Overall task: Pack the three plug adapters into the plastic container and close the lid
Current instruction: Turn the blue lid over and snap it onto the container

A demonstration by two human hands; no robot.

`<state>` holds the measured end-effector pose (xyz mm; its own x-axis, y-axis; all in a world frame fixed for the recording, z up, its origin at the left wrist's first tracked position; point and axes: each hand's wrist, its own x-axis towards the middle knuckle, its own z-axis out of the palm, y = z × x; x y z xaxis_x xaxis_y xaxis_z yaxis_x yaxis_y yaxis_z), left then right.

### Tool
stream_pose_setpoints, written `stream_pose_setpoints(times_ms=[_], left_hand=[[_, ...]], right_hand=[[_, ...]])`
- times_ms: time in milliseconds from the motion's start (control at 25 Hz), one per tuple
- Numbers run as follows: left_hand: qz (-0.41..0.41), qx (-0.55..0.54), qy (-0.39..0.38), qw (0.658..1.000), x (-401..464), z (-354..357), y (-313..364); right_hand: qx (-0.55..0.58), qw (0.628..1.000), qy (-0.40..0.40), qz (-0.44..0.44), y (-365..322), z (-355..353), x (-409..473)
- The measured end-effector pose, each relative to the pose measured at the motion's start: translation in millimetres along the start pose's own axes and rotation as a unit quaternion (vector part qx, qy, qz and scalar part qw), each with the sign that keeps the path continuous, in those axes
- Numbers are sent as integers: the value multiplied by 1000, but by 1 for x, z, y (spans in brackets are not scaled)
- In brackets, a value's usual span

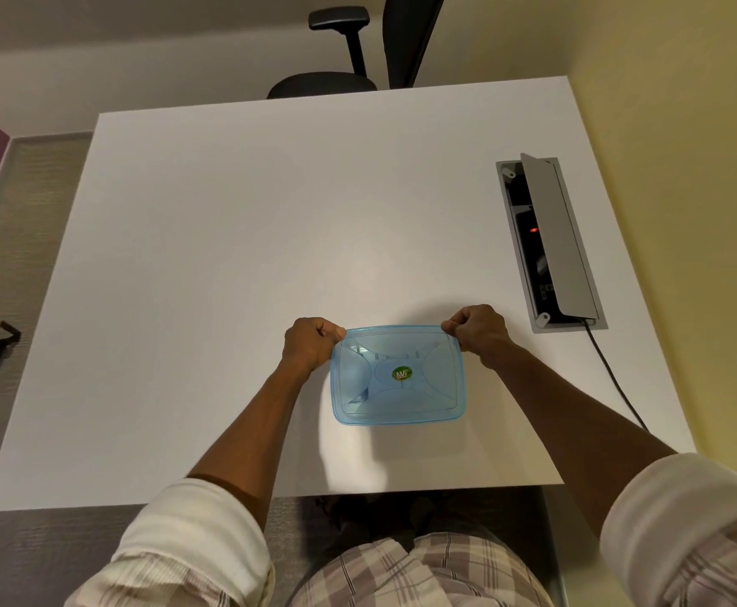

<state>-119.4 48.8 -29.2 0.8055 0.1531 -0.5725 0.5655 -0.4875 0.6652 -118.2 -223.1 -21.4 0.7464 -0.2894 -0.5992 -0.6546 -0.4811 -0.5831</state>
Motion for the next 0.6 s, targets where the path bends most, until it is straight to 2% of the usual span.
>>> stream_pose_setpoints(times_ms=[80, 160, 280, 360, 440, 600], left_hand=[[19, 30, 11, 999, -5, -1, 2], [73, 98, 44, 992, -13, 3, 3], [165, 157, 65, 971, -30, 23, 1], [228, 231, 49, 945, -39, 43, -7], [270, 301, 32, 914, -47, 60, -21], [290, 348, 50, 890, -51, 73, -40]], right_hand=[[-41, 998, 19, -36, 1, 4, -3], [-63, 993, 60, -80, 4, 11, -12], [-144, 962, 123, -196, 16, 33, -32], [-216, 935, 111, -259, 29, 50, -43], [-248, 923, 85, -282, 41, 62, -50], [-285, 901, 90, -314, 60, 73, -52]])
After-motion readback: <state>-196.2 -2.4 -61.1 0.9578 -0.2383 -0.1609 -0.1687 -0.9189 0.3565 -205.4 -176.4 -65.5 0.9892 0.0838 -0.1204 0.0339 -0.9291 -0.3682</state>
